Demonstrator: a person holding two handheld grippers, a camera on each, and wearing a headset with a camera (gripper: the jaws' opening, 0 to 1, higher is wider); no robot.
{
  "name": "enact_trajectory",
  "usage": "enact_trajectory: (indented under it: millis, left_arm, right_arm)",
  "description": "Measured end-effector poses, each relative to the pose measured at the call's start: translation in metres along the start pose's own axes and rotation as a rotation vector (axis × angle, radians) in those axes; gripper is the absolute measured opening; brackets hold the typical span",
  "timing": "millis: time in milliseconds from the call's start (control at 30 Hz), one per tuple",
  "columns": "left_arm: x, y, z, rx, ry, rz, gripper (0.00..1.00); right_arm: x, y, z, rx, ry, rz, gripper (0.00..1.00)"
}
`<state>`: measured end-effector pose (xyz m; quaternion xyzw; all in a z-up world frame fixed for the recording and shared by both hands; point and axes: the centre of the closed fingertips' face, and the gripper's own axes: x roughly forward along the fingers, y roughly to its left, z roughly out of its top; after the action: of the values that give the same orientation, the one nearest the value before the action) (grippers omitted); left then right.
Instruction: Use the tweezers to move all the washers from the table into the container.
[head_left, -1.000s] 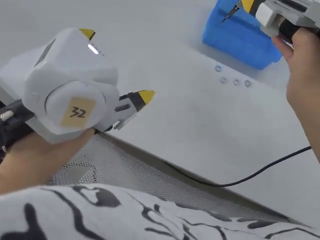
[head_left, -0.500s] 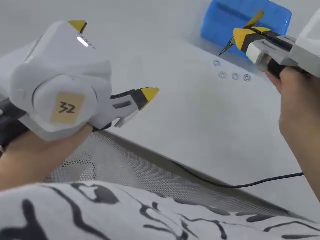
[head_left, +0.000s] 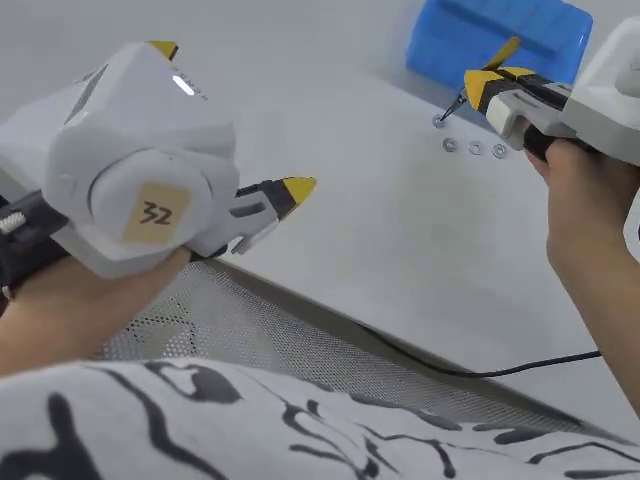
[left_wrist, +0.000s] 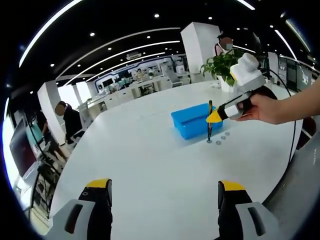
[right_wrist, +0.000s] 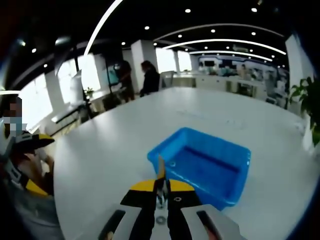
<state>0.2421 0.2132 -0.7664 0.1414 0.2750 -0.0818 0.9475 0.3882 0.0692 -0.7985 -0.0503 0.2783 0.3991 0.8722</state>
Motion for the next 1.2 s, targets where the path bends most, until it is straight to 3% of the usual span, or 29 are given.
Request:
enact_trajectory:
  millis: [300, 567, 633, 933, 1100, 1200]
  left_arm:
    - [0.000, -0.001, -0.001, 0.011, 0.012, -0.005, 0.89]
    - [-0.003, 0.000, 0.001, 0.002, 0.006, -0.001, 0.89]
    - [-0.003, -0.001, 0.002, 0.003, 0.000, -0.001, 0.89]
    - [-0.002, -0.002, 0.000, 0.015, 0.012, -0.006, 0.89]
    - [-0.002, -0.002, -0.001, 0.017, 0.012, -0.005, 0.89]
    - [-0.002, -0.002, -0.001, 0.018, 0.015, -0.007, 0.89]
  right_arm:
    - [0.002, 0.002, 0.000, -0.029, -0.012, -0.001, 0.04]
    - [0.001, 0.001, 0.003, -0.034, 0.018, -0.011, 0.03]
    - [-0.001, 0.000, 0.008, -0.038, -0.004, -0.012, 0.03]
    - [-0.014, 0.002, 0.032, 0.075, -0.068, 0.030, 0.03]
    - [-0.017, 0.001, 0.049, 0.038, -0.095, 0.023, 0.03]
    - [-0.014, 0.002, 0.058, -0.020, -0.097, 0.019, 0.03]
